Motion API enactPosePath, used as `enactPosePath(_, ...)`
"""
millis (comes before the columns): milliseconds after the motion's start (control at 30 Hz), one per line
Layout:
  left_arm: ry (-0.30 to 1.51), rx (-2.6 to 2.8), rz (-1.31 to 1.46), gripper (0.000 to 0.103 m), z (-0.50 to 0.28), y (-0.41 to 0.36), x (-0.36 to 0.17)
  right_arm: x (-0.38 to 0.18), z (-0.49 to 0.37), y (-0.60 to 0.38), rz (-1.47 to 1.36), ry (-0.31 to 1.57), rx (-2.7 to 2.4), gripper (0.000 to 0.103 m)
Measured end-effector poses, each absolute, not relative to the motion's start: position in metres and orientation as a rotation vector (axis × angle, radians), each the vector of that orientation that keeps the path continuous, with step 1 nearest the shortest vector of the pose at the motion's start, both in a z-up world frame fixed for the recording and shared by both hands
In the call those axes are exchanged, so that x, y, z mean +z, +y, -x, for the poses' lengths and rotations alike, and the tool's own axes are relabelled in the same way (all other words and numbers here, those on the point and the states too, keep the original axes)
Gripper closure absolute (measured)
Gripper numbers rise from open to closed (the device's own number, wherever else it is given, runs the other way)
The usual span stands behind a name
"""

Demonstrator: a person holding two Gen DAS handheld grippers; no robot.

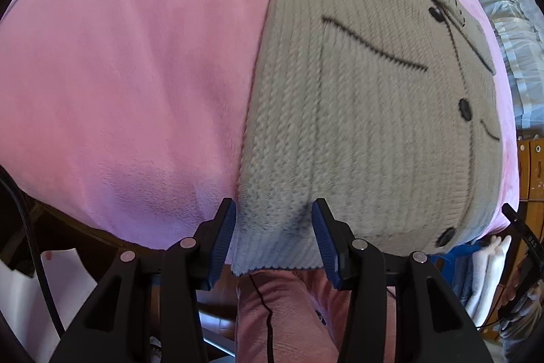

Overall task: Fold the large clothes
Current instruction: 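Reach both tools to the cardigan hem and grasp it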

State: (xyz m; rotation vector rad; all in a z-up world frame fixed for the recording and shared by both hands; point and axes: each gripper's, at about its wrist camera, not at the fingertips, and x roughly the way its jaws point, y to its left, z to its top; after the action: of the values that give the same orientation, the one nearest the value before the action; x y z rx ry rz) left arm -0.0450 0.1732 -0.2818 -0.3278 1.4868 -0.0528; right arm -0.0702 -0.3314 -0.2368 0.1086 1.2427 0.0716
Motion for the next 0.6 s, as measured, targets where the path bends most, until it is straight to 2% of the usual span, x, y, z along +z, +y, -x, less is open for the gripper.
enactPosePath(233, 1.462, -0.114, 0.365, 0.058, 0.053, 0.182, -0.3, -0.267, 0.086, -0.383, -0.166, 1.27, -0.019, 0.058)
enactPosePath(600, 1.452, -0.213, 0.383, 0.057, 0.071, 0.191, -0.304, -0.301, 0.081, -0.39, -0.201, 1.308, 0.088, 0.058)
